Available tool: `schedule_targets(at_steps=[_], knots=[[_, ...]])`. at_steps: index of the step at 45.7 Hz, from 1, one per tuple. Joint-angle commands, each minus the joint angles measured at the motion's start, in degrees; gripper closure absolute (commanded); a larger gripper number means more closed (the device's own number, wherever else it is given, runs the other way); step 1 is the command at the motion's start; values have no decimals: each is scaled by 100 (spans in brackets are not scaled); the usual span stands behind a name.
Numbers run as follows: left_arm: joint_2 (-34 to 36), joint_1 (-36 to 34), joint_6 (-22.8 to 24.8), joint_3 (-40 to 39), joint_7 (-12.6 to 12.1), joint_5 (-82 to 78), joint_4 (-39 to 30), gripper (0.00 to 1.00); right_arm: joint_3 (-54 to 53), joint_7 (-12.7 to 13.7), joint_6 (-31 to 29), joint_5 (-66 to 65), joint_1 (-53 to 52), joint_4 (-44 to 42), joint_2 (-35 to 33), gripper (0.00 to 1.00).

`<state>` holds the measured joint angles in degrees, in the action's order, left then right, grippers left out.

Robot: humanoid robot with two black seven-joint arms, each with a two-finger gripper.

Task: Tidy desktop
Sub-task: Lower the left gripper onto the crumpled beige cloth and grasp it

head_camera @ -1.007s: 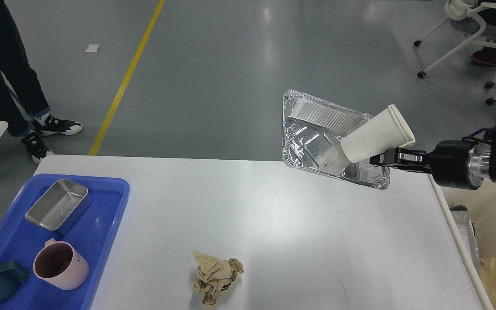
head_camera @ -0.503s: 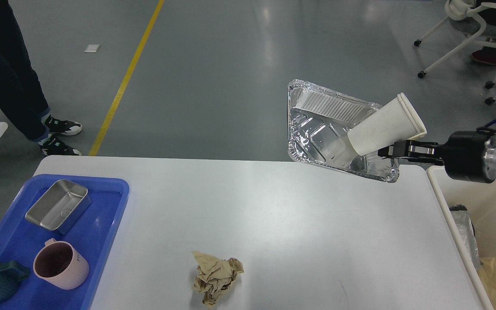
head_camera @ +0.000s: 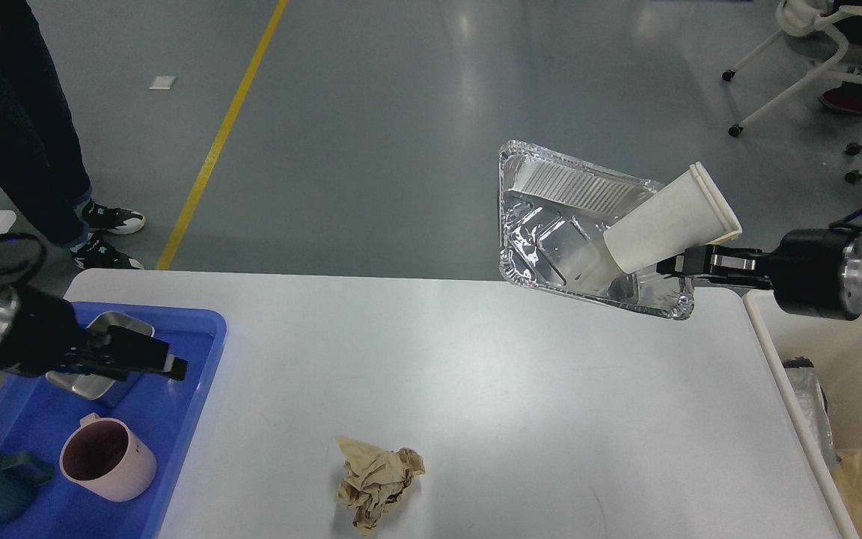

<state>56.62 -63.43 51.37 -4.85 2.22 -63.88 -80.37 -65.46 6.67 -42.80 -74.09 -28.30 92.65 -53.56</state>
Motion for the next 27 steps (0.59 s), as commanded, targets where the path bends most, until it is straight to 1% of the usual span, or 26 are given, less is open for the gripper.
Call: schedule_targets(at_steps=[1,4,7,11,15,20,24,27], knots=[[-906,6,162,19,-590,7,363,3,-10,1,0,0,9,-10,-14,100],[-1477,42,268,19,-775,7,706,3,-19,1,0,0,9,-10,-6,100],[-1969,59,312,28,-890,7,891,2,-19,1,0,-9,0,-10,-6,100],[-2322,59,363,142,-1109,7,953,1,-10,1,0,-9,0,-19,-6,100],[-2489,50,363,204,-1347,7,953,0,-10,1,0,-9,9,-19,-14,100],[-2726,147,363,213,-1452,-2,1023,0,-10,1,0,-9,9,-28,-6,100],[-2867,252,363,222,-1470,-89,1146,0,-10,1,0,-9,0,-28,-15,100],[-3086,366,363,257,-1479,-107,1365,0,-10,1,-9,-9,9,-28,-23,100]])
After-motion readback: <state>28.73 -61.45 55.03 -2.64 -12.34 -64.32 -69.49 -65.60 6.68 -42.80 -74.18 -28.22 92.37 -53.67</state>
